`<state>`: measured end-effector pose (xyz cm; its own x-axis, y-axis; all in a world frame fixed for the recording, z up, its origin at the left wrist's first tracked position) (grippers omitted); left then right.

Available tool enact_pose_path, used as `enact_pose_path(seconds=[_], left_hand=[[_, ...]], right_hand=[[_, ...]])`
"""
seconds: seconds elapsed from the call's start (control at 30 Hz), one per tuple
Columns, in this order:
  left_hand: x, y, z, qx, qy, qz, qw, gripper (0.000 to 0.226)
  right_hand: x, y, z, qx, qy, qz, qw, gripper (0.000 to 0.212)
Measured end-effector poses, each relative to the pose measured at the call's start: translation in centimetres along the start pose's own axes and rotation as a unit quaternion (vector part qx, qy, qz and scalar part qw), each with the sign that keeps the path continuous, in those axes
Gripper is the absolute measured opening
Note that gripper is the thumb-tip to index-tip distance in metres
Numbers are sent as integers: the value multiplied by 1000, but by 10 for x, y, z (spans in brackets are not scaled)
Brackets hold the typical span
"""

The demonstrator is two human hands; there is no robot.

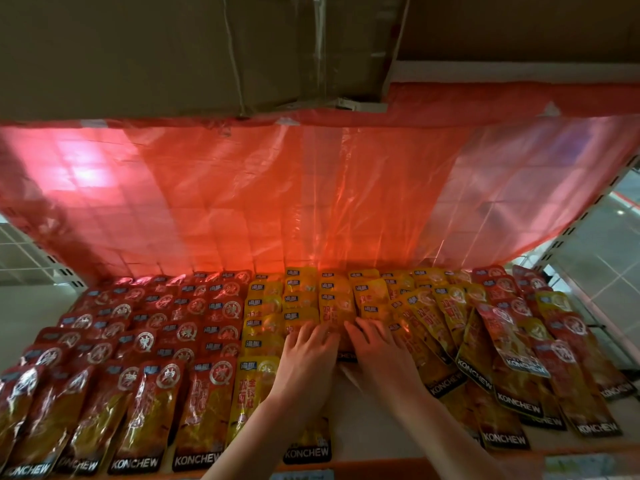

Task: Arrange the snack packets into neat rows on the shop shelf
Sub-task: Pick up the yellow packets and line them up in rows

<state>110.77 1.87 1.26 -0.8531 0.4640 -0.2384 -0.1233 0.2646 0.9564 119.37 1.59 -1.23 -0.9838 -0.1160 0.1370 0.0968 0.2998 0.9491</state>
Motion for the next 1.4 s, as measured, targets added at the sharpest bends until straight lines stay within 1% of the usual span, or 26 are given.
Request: enact_pose_path(seconds=[0.1,0.2,0.37,0.43,0.53,0.67,0.73,0.8,0.87,0.93,1.0,1.17,1.3,1.4], left_hand=[[-2,-6,1,21,-3,24,999,51],[-2,-7,2,28,-6,40,999,55],[-1,-6,2,37,-15,57,998,58],[-1,-5,1,21,-22,40,999,56],[4,-5,-5,0,-23,48,999,51],[25,5,-20,-57,-6,23,998,60],[36,13,-28,-89,8,6,996,55],[46,18,-34,-105,19,-8,994,51],[51,18,-37,-111,25,-2,994,52],[51,17,-38,-111,23,14,994,54],[49,16,-38,-113,20,23,993,53],[46,16,-38,-123,14,10,992,51],[44,18,-34,-125,14,-6,992,45],[40,21,-29,-130,8,-16,991,40]], right_hand=[[-2,2,-4,6,-5,-7,1000,63],[-2,6,-7,-9,-4,2,1000,64],[8,12,-11,3,5,-3,1000,71],[11,15,-10,0,12,8,1000,66],[13,15,-8,6,19,22,1000,58],[11,16,-6,-6,13,28,999,48],[9,16,-5,-22,11,46,999,45],[8,20,-4,-55,10,73,996,42],[8,23,-2,-73,6,85,994,45],[11,16,4,-46,-2,67,997,55],[13,10,8,-18,-12,38,999,60],[18,15,11,-35,-8,9,999,57],[21,11,15,-25,-4,30,999,53],[24,16,13,-52,13,57,997,46]])
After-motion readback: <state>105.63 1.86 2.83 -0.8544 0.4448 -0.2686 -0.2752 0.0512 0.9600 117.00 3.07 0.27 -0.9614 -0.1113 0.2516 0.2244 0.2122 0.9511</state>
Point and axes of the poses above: each hand's wrist, its own z-axis towards the middle knuckle, its own y-axis out of the back of the hand, x = y × z, the point moved 10 cm from there along z, towards the middle knuckle, and after that the axes turned 14 degrees about x, right-handed, at the moved point
